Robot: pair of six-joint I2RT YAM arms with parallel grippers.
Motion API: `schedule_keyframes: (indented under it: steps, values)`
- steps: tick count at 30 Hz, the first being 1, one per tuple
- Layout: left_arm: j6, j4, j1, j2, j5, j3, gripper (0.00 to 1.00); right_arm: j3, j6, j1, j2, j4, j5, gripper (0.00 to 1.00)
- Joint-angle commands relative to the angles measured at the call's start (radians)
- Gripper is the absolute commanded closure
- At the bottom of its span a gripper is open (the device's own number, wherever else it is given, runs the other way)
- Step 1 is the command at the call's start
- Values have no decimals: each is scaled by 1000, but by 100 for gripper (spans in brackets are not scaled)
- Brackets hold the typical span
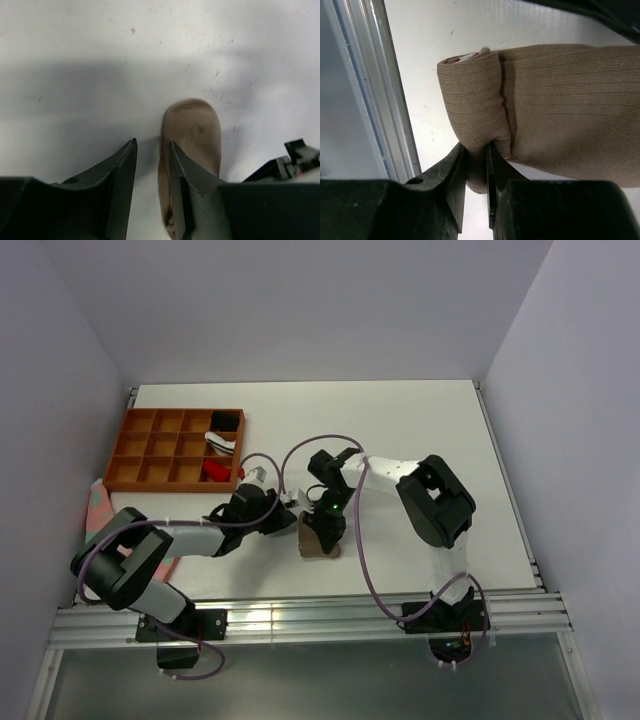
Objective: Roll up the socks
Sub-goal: Roll the sock at the center of the board.
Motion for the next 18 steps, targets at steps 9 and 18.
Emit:
schedule_keyframes:
  steps: [9,18]
  values:
    - [104,149,-41,-275,-15,-235,60,58,65,-6,127,-89,148,90]
    - [277,165,-164,-346,21,-176,58,143,66,-6,187,-153,146,90]
